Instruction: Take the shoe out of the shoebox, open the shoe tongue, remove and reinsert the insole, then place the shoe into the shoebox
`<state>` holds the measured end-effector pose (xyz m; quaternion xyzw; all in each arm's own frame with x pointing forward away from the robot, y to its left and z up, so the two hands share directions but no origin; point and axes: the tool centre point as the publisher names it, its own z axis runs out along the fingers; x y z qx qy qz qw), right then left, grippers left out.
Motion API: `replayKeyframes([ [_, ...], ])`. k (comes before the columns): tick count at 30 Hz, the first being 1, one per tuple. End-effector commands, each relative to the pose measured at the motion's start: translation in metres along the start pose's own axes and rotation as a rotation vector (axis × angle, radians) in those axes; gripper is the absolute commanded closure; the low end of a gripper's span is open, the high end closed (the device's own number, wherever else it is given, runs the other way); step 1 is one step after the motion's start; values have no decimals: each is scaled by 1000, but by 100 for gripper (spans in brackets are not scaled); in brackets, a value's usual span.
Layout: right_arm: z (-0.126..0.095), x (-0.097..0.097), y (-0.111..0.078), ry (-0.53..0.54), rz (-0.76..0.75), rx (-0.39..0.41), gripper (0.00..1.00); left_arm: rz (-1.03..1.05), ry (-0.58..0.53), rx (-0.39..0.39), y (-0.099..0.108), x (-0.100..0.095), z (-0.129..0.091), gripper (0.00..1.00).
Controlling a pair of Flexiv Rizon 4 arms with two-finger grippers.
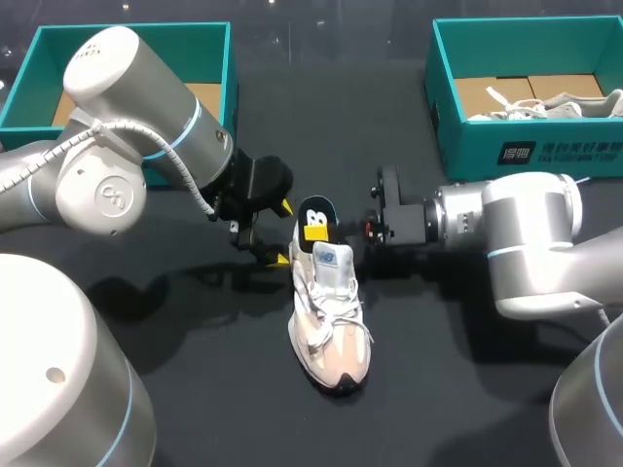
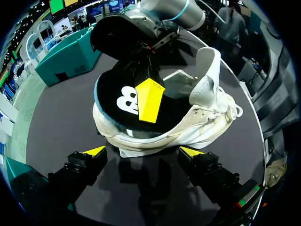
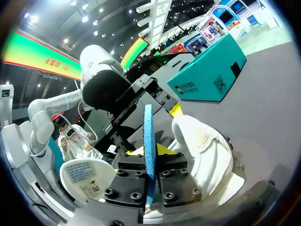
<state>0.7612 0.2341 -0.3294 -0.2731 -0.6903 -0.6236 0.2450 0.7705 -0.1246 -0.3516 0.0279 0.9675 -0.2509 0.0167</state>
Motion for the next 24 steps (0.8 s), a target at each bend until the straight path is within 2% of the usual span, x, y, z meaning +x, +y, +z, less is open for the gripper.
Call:
replayKeyframes([
  [1, 0, 6, -13, -14, 21, -14, 100, 0, -1, 0, 0, 0, 1, 0],
  [4, -2, 7, -19, -13, 31, -39, 100, 0, -1, 0, 0, 0, 1, 0],
  [7, -3, 9, -15, -18, 15, -50, 100, 0, -1, 0, 0, 0, 1, 0],
  [9, -2, 11, -7, -25, -10, -48, 66, 0, -1, 0, 0, 0, 1, 0],
  [10, -2, 12, -4, -28, -23, -46, 57, 0, -1, 0, 0, 0, 1, 0],
  [12, -2, 13, 4, -35, -48, -36, 51, 0, -1, 0, 0, 0, 1, 0],
  [18, -5, 11, 23, -59, -91, -5, 54, 0, -1, 0, 0, 0, 1, 0],
  [21, -6, 8, 27, -66, -95, 4, 59, 0, -1, 0, 0, 0, 1, 0],
  [22, -6, 7, 28, -67, -95, 5, 63, 0, -1, 0, 0, 0, 1, 0],
  [23, -7, 5, 29, -69, -93, 7, 79, 0, -1, 0, 0, 0, 1, 0],
  [24, -7, 2, 29, -69, -85, 7, 100, 0, -1, 0, 0, 0, 1, 0],
])
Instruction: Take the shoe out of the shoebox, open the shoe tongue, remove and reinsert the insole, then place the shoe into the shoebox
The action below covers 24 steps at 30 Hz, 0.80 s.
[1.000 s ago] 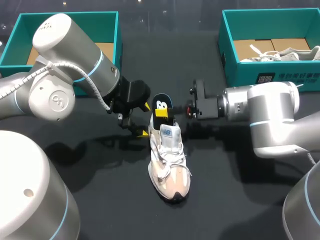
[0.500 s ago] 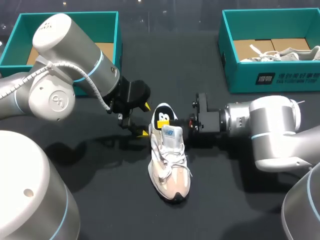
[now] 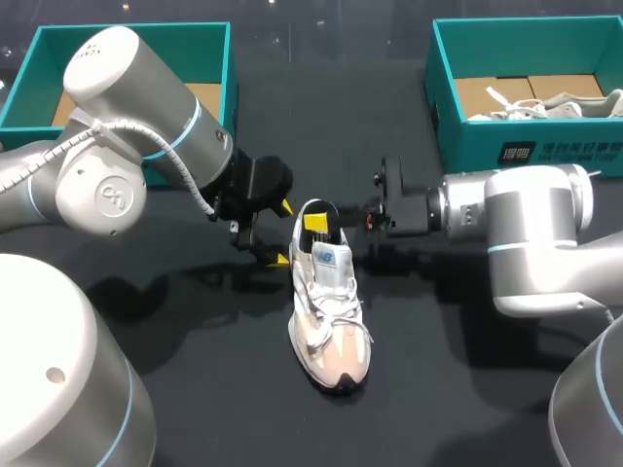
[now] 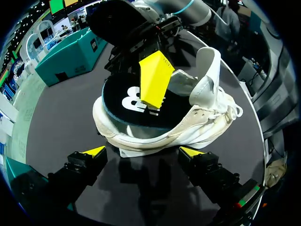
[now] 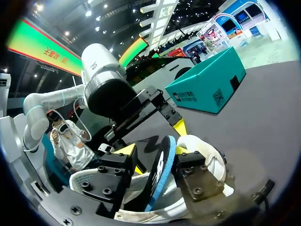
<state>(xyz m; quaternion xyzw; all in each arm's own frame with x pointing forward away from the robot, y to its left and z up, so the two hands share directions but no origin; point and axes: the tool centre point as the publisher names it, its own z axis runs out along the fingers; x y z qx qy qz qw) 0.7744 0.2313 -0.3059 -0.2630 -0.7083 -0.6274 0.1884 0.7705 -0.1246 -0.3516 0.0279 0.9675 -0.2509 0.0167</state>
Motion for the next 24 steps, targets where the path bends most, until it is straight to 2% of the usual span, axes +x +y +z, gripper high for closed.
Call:
replayKeyframes([
  [1, -2, -6, 2, 4, 16, 16, 100, 0, -1, 0, 0, 0, 1, 0],
  [6, 2, -10, -18, 15, 76, 20, 100, 0, -1, 0, 0, 0, 1, 0],
  [12, 5, -3, -45, 13, 144, 10, 100, 0, -1, 0, 0, 0, 1, 0],
  [17, 3, 2, -46, 5, 136, -16, 100, 0, -1, 0, 0, 0, 1, 0],
  [19, 2, 4, -38, -8, 108, -14, 68, 0, -1, 0, 0, 0, 1, 0],
  [20, 3, 5, -34, -10, 94, -13, 58, 0, -1, 0, 0, 0, 1, 0],
  [22, 3, 7, -26, -16, 62, -4, 46, 0, -1, 0, 0, 0, 1, 0],
  [24, 3, 6, -22, -19, 38, 5, 44, 0, -1, 0, 0, 0, 1, 0],
])
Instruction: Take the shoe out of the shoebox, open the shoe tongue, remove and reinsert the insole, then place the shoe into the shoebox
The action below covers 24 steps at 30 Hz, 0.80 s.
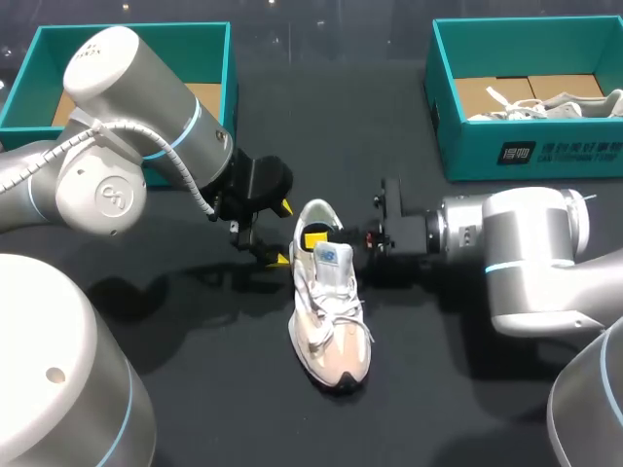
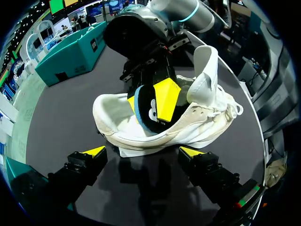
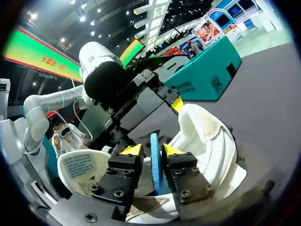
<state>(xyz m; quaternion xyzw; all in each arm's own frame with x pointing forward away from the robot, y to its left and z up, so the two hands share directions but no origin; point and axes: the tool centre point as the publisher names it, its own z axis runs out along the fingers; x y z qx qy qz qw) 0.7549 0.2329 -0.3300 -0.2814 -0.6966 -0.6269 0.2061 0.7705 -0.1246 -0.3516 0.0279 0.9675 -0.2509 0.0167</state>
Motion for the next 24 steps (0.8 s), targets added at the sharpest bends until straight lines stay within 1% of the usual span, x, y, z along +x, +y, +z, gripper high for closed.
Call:
replayKeyframes([
  [1, -1, 5, 12, -29, -26, 21, 44, 0, -1, 0, 0, 0, 1, 0],
  [6, -4, 1, 26, -46, -47, 37, 53, 0, -1, 0, 0, 0, 1, 0],
  [8, -4, -2, 29, -47, -46, 38, 60, 0, -1, 0, 0, 0, 1, 0],
  [9, -4, -4, 29, -48, -40, 37, 70, 0, -1, 0, 0, 0, 1, 0],
  [10, -4, -7, 29, -49, -34, 37, 89, 0, -1, 0, 0, 0, 1, 0],
  [11, -3, -8, 28, -49, -26, 39, 100, 0, -1, 0, 0, 0, 1, 0],
  [13, -2, -11, 24, -46, -11, 44, 100, 0, -1, 0, 0, 0, 1, 0],
  [16, 0, -12, 11, -52, 28, 51, 100, 0, -1, 0, 0, 0, 1, 0],
  [21, 0, -7, -10, -56, 87, 42, 100, 0, -1, 0, 0, 0, 1, 0],
  [24, -1, -4, -14, -69, 101, 45, 100, 0, -1, 0, 0, 0, 1, 0],
])
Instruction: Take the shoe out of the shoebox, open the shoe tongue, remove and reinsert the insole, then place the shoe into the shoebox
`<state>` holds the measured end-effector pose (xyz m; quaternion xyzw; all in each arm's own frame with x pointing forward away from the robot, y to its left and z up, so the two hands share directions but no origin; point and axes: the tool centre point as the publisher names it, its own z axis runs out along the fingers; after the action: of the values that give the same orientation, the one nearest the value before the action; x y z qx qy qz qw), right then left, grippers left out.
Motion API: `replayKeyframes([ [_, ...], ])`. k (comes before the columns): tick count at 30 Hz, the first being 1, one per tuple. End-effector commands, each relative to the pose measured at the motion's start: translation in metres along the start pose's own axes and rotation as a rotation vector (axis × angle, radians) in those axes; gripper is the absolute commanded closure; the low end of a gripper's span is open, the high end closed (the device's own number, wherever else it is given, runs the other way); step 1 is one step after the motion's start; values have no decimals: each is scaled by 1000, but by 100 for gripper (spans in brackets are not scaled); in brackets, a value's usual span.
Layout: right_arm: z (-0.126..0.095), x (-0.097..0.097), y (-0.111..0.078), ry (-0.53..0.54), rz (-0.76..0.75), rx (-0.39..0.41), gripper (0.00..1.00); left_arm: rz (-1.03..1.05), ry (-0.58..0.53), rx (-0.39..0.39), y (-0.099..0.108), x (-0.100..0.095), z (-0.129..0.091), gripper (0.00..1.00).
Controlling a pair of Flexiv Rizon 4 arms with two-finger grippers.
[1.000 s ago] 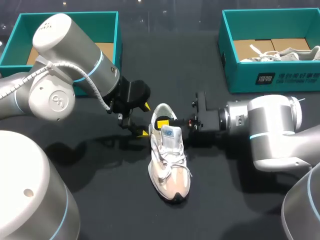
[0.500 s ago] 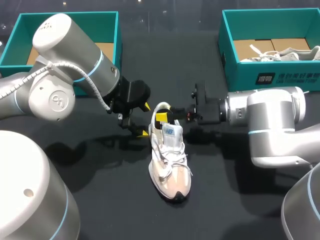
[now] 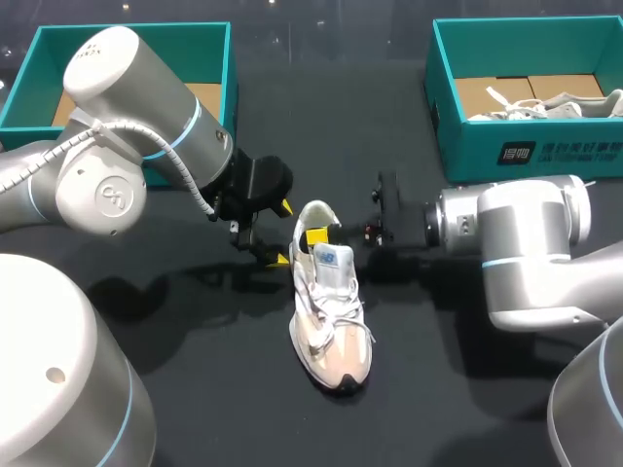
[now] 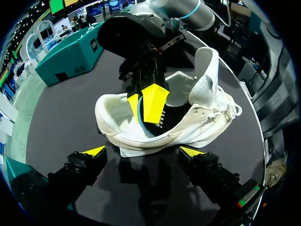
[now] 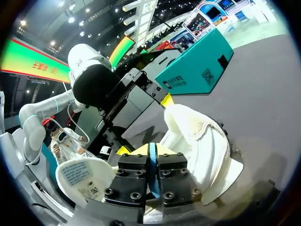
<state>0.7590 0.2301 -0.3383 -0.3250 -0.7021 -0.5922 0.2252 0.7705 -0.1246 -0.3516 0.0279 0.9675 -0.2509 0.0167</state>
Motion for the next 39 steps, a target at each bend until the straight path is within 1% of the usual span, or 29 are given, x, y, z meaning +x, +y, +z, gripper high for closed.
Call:
replayKeyframes([
  [1, -1, 7, -9, -30, 2, -4, 100, 0, -1, 0, 0, 0, 1, 0],
  [3, -3, 12, -4, -40, -18, -3, 100, 0, -1, 0, 0, 0, 1, 0],
  [4, -4, 15, -1, -46, -30, 0, 95, 0, -1, 0, 0, 0, 1, 0],
  [5, -4, 17, 2, -49, -40, 4, 75, 0, -1, 0, 0, 0, 1, 0],
  [6, -5, 19, 5, -51, -52, 11, 63, 0, -1, 0, 0, 0, 1, 0],
  [9, -6, 23, 14, -64, -79, 37, 52, 15, -1, 2, -1, 1, -3, 0],
  [10, -7, 24, 17, -69, -88, 45, 46, 23, -1, 1, -1, 2, -4, 0],
  [11, -7, 25, 19, -73, -96, 54, 33, 28, -1, 0, 0, 2, -6, 0],
  [15, -11, 28, 26, -97, -123, 80, 25, 43, 0, -4, 3, 4, -13, 0],
  [17, -15, 29, 31, -111, -131, 93, 19, 51, -1, -4, 3, 4, -17, 0],
  [23, -28, 26, 43, -162, -133, 136, 20, 70, 10, -7, 6, 3, -28, 0],
  [26, -35, 24, 47, -183, -126, 155, 23, 89, 27, -11, 9, 3, -35, 0],
  [30, -47, 19, 54, -216, -104, 187, 25, 130, 49, -22, 16, 2, -50, 0],
  [33, -56, 14, 60, -243, -77, 227, 25, 163, 62, -42, 23, 0, -62, 0],
  [35, -61, 11, 64, -276, -52, 269, 25, 198, 68, -67, 27, -3, -71, 0],
  [39, -70, 10, 72, -304, -7, 347, 27, 262, 88, -93, 36, -7, -90, 0],
])
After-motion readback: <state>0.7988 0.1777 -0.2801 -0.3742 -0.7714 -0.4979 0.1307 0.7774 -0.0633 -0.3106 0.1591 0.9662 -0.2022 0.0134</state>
